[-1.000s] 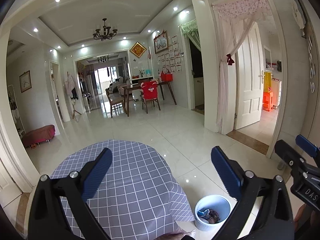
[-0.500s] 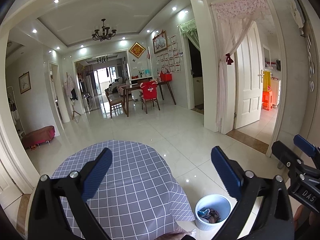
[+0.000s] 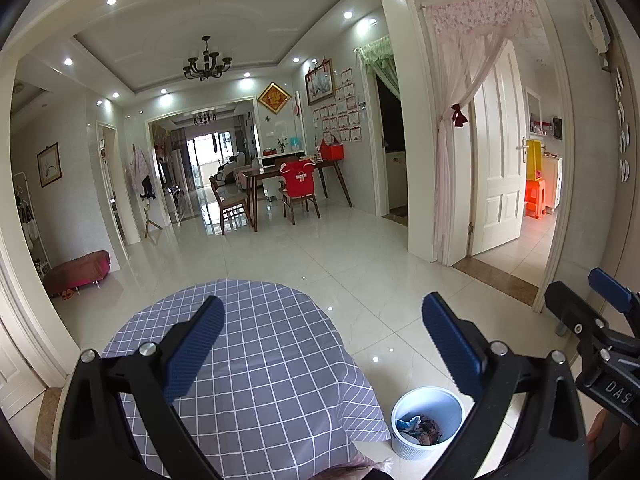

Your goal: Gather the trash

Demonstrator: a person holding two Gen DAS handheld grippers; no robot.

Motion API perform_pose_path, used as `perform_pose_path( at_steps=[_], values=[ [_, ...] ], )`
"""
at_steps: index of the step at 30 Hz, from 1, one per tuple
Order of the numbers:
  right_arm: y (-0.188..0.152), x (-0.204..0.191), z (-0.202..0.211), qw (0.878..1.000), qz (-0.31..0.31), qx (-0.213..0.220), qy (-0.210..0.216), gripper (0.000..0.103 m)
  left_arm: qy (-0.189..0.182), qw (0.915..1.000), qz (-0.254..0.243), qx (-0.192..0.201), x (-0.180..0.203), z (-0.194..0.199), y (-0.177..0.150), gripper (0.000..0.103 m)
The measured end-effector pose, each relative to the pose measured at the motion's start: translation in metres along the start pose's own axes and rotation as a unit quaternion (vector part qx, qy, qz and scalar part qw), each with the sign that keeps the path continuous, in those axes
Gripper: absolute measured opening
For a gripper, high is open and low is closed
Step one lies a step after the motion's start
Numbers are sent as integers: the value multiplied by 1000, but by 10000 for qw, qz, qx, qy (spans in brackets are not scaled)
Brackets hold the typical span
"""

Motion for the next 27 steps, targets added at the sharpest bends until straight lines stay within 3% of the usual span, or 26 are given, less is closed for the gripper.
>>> perform_pose_path(
  at_steps=[27],
  values=[
    [-6, 7, -2, 10000, -41, -84, -27, 92, -16, 9999, -10, -137, 1, -21, -10, 97]
  ],
)
Point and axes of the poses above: each gripper's, at about its wrist camera, not at the fingertips, and z roughly against the way its jaws point, x to its right, y to its top, the point moved 8 cm from there along -z, roughly the way its jaws point, and after that the axes turned 3 degrees about -z, right-handed, at the moved point
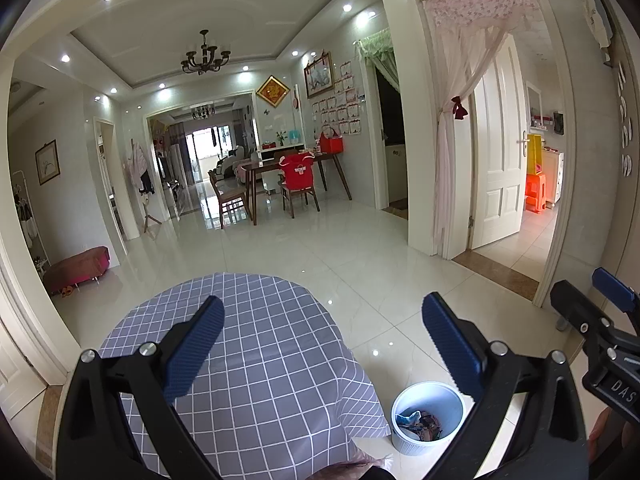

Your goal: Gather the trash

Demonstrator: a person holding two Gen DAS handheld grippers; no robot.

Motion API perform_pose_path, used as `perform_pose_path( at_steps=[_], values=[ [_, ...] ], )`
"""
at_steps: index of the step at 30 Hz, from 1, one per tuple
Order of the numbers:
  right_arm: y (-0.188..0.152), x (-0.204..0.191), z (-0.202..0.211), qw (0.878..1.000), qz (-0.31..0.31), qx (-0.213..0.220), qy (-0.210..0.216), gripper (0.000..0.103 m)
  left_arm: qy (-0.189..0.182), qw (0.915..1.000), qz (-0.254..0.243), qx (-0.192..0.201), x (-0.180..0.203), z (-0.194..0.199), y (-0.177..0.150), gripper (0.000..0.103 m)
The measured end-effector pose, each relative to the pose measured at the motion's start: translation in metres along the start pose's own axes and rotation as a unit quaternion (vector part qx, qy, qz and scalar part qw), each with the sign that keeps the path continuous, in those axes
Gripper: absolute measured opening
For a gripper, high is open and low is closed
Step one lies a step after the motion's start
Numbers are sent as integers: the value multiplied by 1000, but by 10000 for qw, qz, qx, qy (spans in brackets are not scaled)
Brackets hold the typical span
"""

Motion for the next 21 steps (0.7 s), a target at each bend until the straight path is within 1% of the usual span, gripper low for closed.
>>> perform_pose_path(
  at_steps=[21],
  values=[
    [0, 8, -1, 9999, -70, -50, -60, 92, 1, 10000, -7, -51, -1, -4, -4, 97]
  ],
)
Point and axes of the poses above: each gripper's, at about its wrist camera, not at the fingertips, and z roughly against the way its jaws point, x to its right, y to its top, the point moved 8 cm from there along -z, roughly the way its jaws point, and after that the axes turned 3 degrees about -z, right-handed, at the moved point
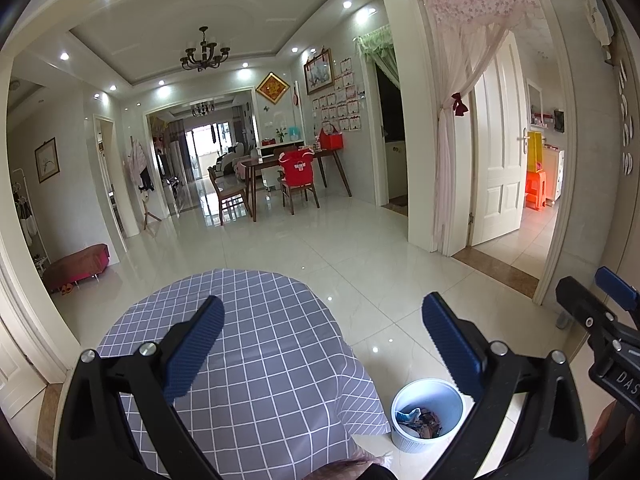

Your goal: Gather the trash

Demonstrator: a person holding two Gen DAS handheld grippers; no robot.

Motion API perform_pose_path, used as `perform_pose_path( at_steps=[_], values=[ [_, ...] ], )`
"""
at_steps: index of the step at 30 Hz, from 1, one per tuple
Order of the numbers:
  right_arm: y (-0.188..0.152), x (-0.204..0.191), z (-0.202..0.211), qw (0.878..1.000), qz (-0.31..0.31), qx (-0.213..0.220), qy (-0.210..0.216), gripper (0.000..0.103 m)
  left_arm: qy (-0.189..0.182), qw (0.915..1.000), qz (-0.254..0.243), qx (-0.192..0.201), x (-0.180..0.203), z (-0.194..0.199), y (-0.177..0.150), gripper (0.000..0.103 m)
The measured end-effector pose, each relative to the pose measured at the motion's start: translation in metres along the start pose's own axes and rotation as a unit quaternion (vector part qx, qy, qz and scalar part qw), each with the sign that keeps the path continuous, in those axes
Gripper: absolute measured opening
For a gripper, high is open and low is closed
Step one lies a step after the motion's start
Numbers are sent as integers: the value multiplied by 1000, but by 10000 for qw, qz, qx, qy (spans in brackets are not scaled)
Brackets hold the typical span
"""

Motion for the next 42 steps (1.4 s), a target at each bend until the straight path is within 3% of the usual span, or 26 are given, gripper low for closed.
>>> perform_pose_path(
  at_steps=[28, 42],
  values=[
    [-4, -2, -2, 10000, 5, -42, 9, 92, 7, 10000, 8, -22, -2, -1, -2, 97],
    [-20, -21, -34, 9994, 174, -313, 34, 92, -102, 9996, 151, -230, -8, -22, -23, 97]
  ],
)
Point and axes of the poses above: each gripper's, at about its wrist camera, not at the fingertips, and z roughly against the way its jaws point, x to its right, y to its top, the point moved 8 cm from there along -z, roughly the way its jaws point, and after that the axes turned 3 degrees about -z, right-handed, at the moved point
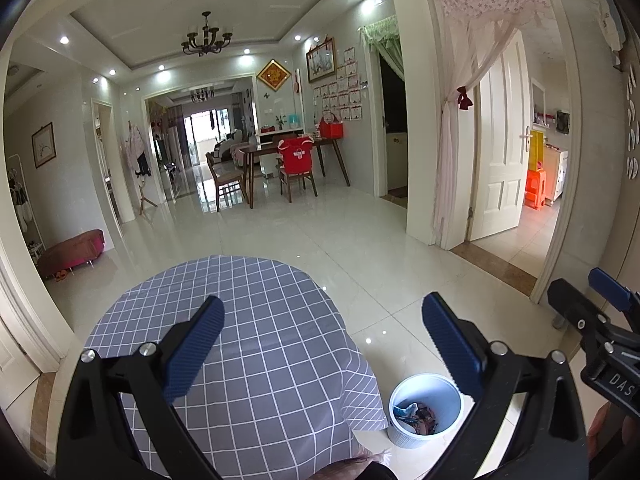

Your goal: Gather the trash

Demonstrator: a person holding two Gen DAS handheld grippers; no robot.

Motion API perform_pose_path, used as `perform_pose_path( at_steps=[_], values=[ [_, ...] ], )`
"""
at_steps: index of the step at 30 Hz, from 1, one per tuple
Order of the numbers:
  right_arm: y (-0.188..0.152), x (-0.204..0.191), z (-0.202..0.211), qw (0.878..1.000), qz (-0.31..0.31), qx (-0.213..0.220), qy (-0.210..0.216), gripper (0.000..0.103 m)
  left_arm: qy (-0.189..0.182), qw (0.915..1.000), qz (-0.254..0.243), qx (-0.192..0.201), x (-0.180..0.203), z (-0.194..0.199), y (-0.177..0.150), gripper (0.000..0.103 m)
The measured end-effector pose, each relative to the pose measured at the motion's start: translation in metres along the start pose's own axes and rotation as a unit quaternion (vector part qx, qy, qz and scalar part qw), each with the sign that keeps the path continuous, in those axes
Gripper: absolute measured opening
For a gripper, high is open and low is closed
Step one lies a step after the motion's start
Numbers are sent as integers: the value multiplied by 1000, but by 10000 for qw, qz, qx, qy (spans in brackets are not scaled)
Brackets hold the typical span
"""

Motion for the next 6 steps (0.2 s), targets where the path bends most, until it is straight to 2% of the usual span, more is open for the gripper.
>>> perform_pose_path(
  at_steps=[6],
  values=[
    [-12, -20, -27, 9995, 155, -291, 16, 92, -12, 9995, 133, -274, -15, -23, -14, 97]
  ],
)
Point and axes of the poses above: each gripper's, at about its wrist camera, not at the fingertips, and z roughly against the way its jaws point, x to its right, y to its top, the point moved 8 cm from there along -z, roughly the way its jaws point, and after that the axes turned 3 degrees about -z, right-handed, at the moved point
